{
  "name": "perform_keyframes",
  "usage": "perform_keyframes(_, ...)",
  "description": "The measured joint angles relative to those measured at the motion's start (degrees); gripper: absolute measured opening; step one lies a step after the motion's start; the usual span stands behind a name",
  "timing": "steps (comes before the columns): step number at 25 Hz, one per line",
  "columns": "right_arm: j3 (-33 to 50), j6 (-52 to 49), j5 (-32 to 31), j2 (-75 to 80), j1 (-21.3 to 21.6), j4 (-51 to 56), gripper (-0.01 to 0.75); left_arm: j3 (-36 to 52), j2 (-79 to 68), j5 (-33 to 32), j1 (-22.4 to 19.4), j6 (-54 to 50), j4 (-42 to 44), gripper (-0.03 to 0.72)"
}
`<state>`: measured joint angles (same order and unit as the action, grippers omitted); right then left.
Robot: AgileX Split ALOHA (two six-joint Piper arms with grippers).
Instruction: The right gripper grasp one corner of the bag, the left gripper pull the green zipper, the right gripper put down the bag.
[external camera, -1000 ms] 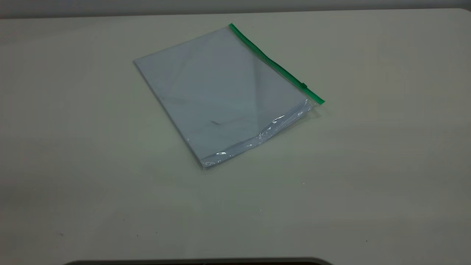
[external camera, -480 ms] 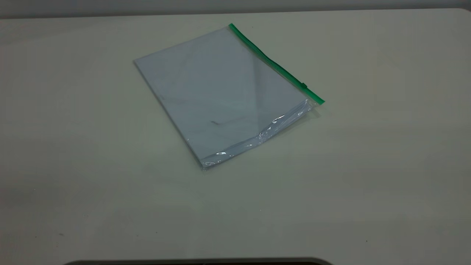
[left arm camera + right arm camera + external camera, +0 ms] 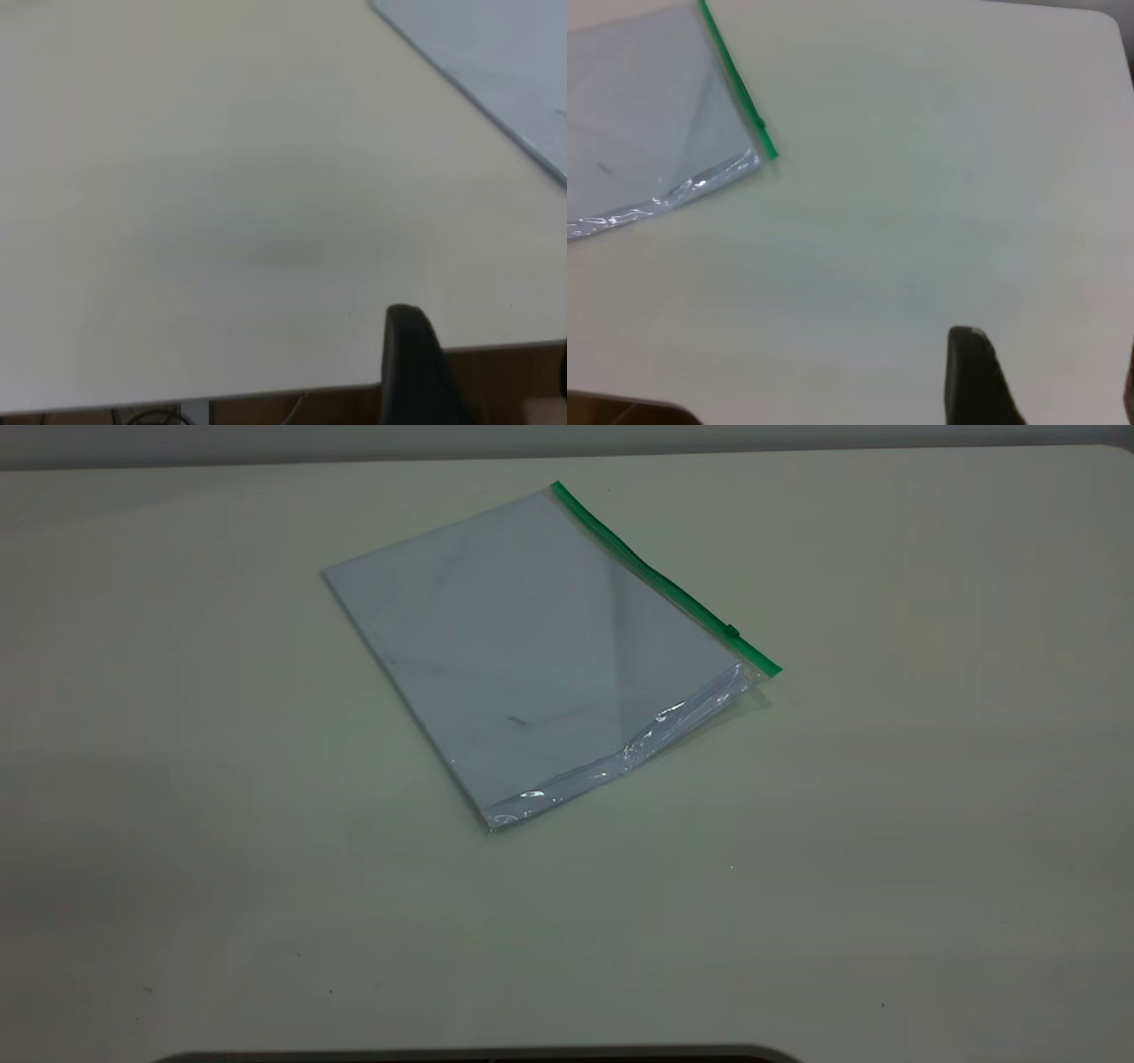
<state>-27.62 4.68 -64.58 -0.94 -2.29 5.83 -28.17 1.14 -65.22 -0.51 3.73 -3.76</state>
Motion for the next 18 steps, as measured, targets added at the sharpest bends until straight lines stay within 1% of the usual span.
perform_keyframes(8,0.0,3.2,0.7,0.3,0.0,6.9,0.439,-0.3,-0.5,0.9,0.0,0.0,0.0,0.453)
perform_keyframes(10,-0.1,3.6,2.2,2.9,0.0,9.4,0.439,-1.1,-3.3,3.6,0.0,0.0,-0.3,0.453)
perform_keyframes(13,-0.1,5.7,7.3,11.2,0.0,14.5,0.439,-3.1,-11.4,9.6,0.0,0.0,-1.1,0.453)
perform_keyframes(16,-0.1,11.5,11.1,22.0,0.0,18.8,0.444,-5.1,-21.9,15.1,0.0,1.0,-2.7,0.453)
perform_keyframes(18,-0.1,16.4,13.8,29.6,0.0,22.7,0.466,-6.5,-29.6,18.1,0.0,3.5,-4.9,0.453)
